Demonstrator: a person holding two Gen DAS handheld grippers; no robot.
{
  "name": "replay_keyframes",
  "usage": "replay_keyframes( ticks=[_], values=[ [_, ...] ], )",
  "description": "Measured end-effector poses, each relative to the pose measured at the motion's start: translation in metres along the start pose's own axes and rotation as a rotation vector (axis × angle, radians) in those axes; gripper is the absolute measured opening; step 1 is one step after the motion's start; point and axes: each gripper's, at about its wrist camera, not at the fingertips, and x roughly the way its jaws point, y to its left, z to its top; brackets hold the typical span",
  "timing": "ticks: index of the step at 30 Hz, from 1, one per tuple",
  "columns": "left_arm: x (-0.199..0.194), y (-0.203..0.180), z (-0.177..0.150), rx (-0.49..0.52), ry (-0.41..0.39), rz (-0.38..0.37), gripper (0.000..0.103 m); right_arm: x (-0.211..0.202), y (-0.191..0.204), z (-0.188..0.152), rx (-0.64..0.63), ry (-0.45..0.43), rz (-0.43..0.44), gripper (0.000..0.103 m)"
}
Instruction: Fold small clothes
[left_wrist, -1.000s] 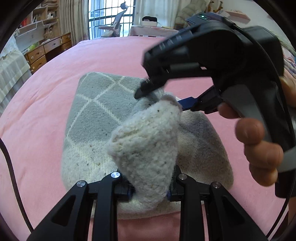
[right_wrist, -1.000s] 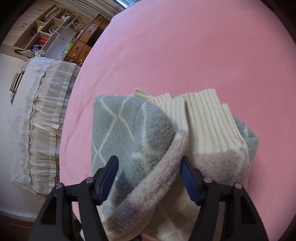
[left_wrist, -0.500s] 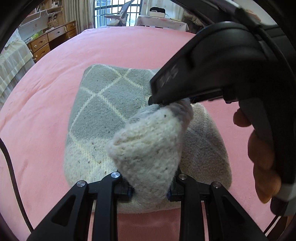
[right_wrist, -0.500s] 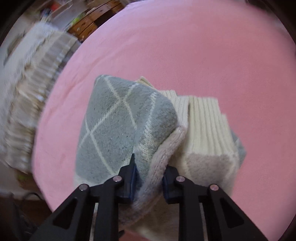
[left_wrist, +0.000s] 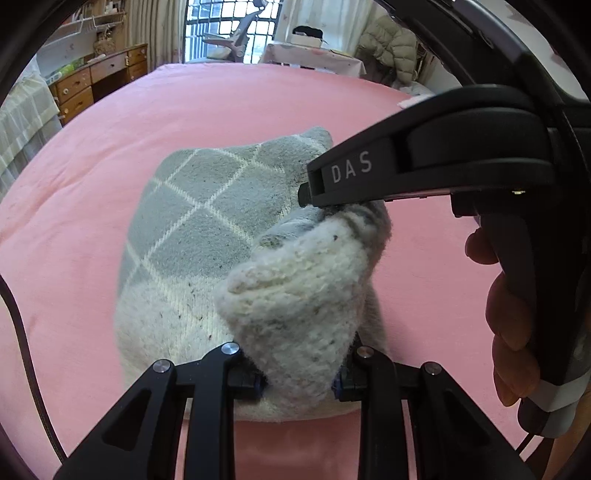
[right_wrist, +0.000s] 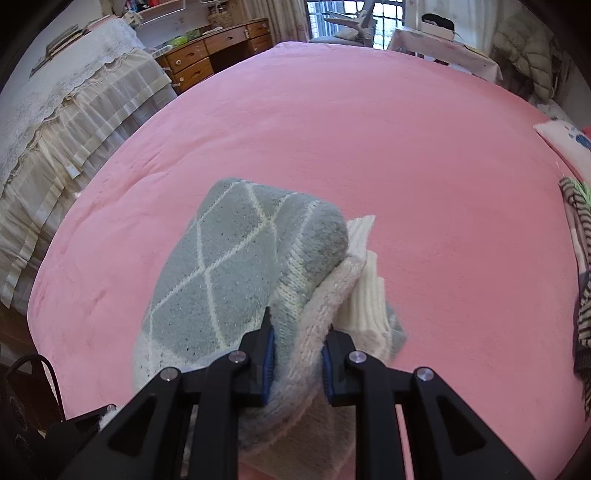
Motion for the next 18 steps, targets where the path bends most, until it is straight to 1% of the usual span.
replay_keyframes(
  ticks=[4,6,7,8,9,10,11,12,13,15,17,18],
  values=[
    [0.024,-0.010,-0.006,0.009,0.041,0.009,0.025,0.021,-0.026,-0.014,0.051,0.054,-0.016,0.020],
    [0.037,-0.013,-0.009,0.023,0.066,0.025,0.028,0.033,-0.034,-0.022,0.067,0.078,-0.023,0.020],
    [0.040,-0.015,-0.008,0.035,0.064,0.018,0.034,0.038,-0.035,-0.024,0.070,0.075,-0.022,0.020],
    [0.041,-0.015,-0.007,0.045,0.058,-0.013,0.050,0.041,-0.036,-0.026,0.068,0.064,-0.023,0.020],
    [0.039,-0.014,-0.006,0.044,0.058,-0.052,0.060,0.042,-0.037,-0.028,0.067,0.053,-0.023,0.020],
    [0.036,-0.013,-0.006,0.036,0.061,-0.108,0.068,0.044,-0.037,-0.028,0.072,0.047,-0.021,0.021],
    [0.032,-0.009,-0.006,0.025,0.056,-0.130,0.076,0.045,-0.038,-0.029,0.074,0.042,-0.022,0.022],
    [0.027,-0.004,-0.006,0.027,0.061,-0.159,0.079,0.044,-0.040,-0.030,0.082,0.036,-0.023,0.022],
    [0.023,-0.004,-0.007,0.036,0.066,-0.171,0.083,0.043,-0.042,-0.030,0.093,0.031,-0.021,0.024],
    [0.015,0.002,-0.008,0.070,0.084,-0.174,0.083,0.039,-0.044,-0.032,0.095,0.026,-0.033,0.033],
    [0.004,0.012,-0.011,0.098,0.099,-0.193,0.083,0.029,-0.045,-0.035,0.097,0.012,-0.063,0.046],
    [-0.001,0.019,-0.012,0.109,0.103,-0.194,0.083,0.024,-0.046,-0.036,0.102,0.005,-0.072,0.047]
  ],
)
